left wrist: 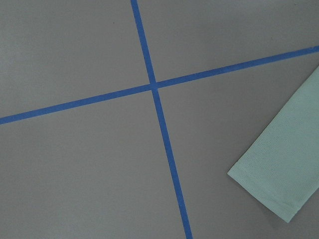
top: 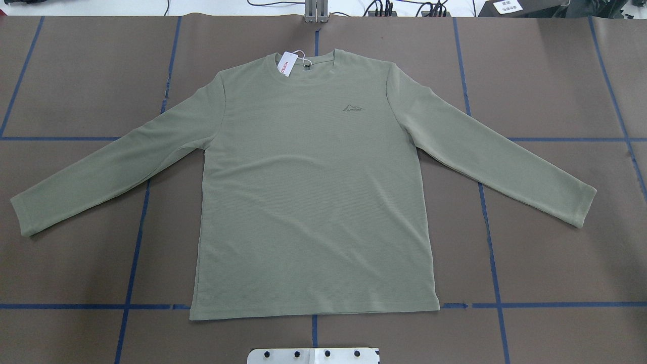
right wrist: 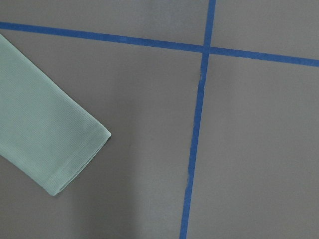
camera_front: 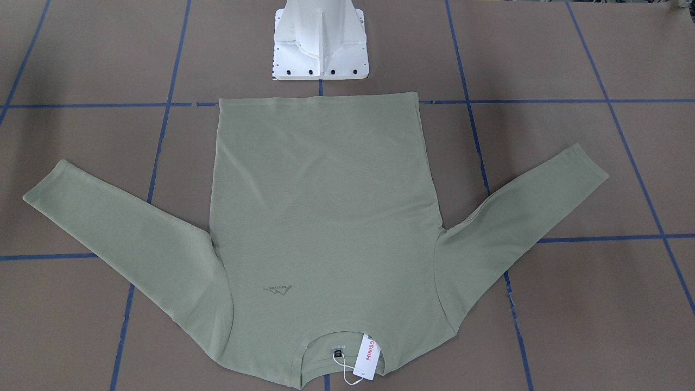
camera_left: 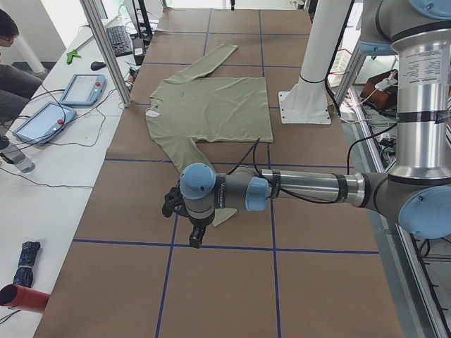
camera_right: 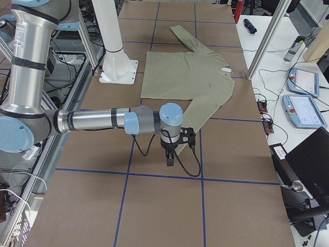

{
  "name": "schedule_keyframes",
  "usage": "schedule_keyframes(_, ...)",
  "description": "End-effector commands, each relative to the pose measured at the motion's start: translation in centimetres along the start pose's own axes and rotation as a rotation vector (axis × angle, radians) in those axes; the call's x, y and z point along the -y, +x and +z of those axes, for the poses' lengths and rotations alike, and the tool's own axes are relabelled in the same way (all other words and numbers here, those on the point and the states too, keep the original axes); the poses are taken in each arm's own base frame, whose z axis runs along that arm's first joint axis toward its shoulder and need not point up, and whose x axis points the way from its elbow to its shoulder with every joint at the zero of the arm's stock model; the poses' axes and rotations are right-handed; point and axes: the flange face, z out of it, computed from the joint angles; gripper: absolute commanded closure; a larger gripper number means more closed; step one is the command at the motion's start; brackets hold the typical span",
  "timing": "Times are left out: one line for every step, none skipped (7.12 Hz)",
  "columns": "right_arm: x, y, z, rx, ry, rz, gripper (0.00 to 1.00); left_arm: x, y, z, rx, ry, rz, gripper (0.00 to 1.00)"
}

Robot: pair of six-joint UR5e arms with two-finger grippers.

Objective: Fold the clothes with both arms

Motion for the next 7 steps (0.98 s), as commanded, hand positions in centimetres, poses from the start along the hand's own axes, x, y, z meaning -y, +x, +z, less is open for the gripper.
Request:
schedule_keyframes(0.0, -0.1, -0.1, 0.000, 0.002, -0.001, 0.00, 0.1, 0.3, -0.3, -0.002, 0.006, 0.012, 0.00)
schedule_keyframes(0.3, -0.2, -0.2, -0.003, 0.007, -0.005, 0.00, 0.2, 0.5, -0.4, -0.001, 0.010, 0.018, 0.00)
schedule_keyframes(1.8, -1.2, -1.1, 0.001, 0.030, -0.027, 0.00, 0.6, 0.7, -0.7, 0.006, 0.015, 0.027, 0.00)
schedule_keyframes(3.2, -2.0, -2.0, 0.001, 0.053, -0.044, 0.00, 0.9, 0.8, -0.8, 0.021, 0.049, 0.060, 0.00)
schedule_keyframes(5.3, -3.4, -3.4, 0.002, 0.087, -0.076, 0.00, 0.8, 0.7, -1.0, 0.032, 0.101, 0.111, 0.00)
schedule_keyframes(5.7, -3.8, -3.8, 0.001, 0.098, -0.082, 0.00, 0.2, 0.3, -0.5, 0.024, 0.097, 0.105, 0.00)
schedule_keyframes(6.1, -4.4, -4.5, 0.003, 0.111, -0.094, 0.00, -0.5, -0.2, -0.4, 0.021, 0.100, 0.098, 0.00)
